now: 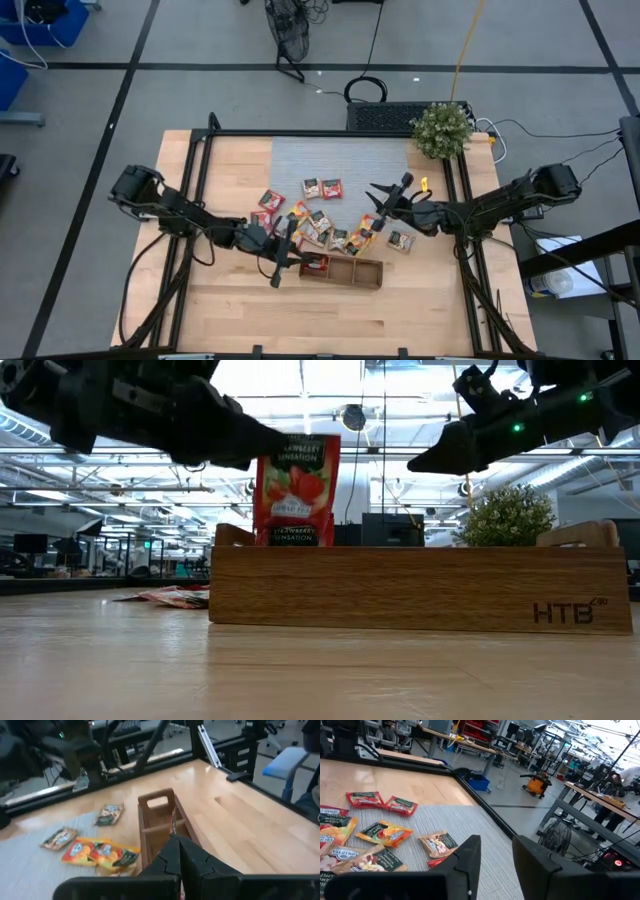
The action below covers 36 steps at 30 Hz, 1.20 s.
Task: Pick & Place Tea
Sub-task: Put the red tea bag into the left section of the wooden organizer
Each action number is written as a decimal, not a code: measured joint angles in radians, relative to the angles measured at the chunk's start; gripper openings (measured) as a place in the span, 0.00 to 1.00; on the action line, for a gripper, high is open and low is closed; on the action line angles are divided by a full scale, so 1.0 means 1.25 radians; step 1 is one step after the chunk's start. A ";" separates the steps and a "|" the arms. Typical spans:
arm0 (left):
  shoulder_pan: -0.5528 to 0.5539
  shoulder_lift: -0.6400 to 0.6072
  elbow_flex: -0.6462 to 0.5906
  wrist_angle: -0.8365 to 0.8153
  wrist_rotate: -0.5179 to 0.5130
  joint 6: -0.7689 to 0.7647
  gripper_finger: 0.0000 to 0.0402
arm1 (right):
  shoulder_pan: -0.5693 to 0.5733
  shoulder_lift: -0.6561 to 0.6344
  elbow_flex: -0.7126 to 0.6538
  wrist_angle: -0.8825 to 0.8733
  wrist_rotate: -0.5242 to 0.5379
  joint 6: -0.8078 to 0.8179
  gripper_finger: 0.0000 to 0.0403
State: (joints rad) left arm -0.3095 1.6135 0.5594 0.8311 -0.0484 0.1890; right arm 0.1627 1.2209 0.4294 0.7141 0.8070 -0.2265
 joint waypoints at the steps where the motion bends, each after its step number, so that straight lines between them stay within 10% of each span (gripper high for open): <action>1: 0.000 0.010 0.000 0.014 0.002 0.000 0.00 | 0.000 0.000 0.000 0.000 0.000 -0.001 0.24; 29: 0.002 0.084 0.001 0.063 -0.012 -0.057 0.02 | 0.000 0.000 0.001 0.000 0.000 -0.002 0.24; 36: 0.003 0.084 0.001 0.063 -0.115 -0.095 0.17 | 0.000 0.000 0.001 -0.001 0.000 -0.002 0.23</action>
State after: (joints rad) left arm -0.3061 1.7180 0.5602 0.9095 -0.1918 0.0706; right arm 0.1627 1.2209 0.4301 0.7128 0.8068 -0.2291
